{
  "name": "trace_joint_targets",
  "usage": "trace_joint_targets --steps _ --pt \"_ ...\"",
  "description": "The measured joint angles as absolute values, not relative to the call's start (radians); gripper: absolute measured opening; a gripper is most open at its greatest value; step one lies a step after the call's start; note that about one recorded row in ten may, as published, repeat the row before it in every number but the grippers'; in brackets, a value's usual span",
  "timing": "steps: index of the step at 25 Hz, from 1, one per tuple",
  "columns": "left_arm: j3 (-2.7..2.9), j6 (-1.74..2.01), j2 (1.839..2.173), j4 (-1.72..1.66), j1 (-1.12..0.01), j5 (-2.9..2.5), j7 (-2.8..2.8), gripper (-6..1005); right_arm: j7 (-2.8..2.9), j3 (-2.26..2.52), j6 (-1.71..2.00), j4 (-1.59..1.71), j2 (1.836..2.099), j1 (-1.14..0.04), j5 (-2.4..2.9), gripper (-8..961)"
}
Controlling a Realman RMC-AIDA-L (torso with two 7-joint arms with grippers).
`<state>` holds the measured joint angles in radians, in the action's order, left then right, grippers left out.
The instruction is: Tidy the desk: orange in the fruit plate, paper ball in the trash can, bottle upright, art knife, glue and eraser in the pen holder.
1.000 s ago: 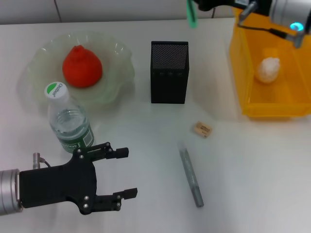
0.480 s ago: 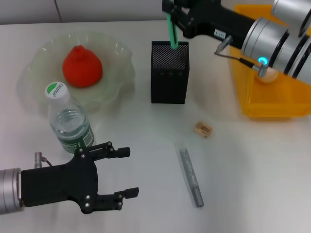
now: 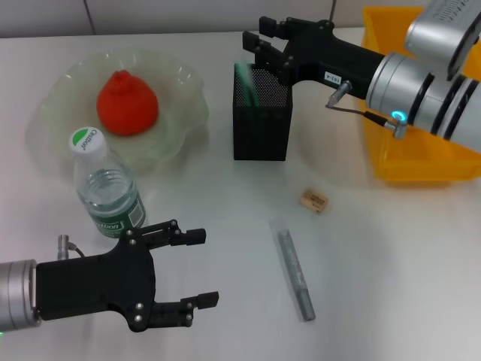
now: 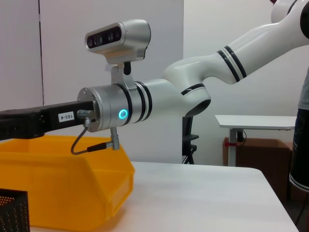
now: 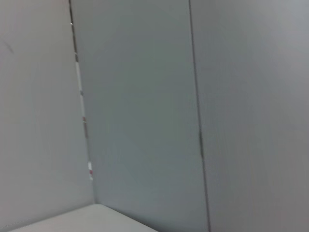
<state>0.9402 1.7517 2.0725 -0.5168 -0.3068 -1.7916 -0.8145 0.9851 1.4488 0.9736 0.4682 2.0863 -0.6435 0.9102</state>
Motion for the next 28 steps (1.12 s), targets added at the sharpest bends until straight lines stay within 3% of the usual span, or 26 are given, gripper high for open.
trace_joint_targets --steps 6,10,14,20,23,28 --pt "0.940 1.750 2.071 -0.517 -0.306 -1.792 -0.815 788 1.084 1.453 1.049 0.638 2.081 -0.528 0.961 304" --pt "0.940 1.752 2.069 -0.517 -0.303 -1.792 -0.815 788 1.529 1.418 1.014 1.102 2.082 -0.346 1.361 369" --pt "0.940 1.752 2.069 -0.517 -0.303 -1.792 -0.815 788 1.834 1.412 1.037 1.347 2.086 -0.292 1.667 454" --pt "0.940 1.750 2.070 -0.517 -0.307 -1.792 -0.815 788 2.334 1.419 1.294 1.570 2.083 -0.372 2.183 564" --pt "0.940 1.750 2.071 -0.517 -0.309 -1.792 -0.815 788 2.470 1.429 1.425 1.582 2.081 -0.447 2.325 703" --pt "0.940 1.746 2.072 -0.515 -0.310 -1.792 -0.815 788 2.612 1.497 1.510 1.562 2.081 -0.527 2.482 710"
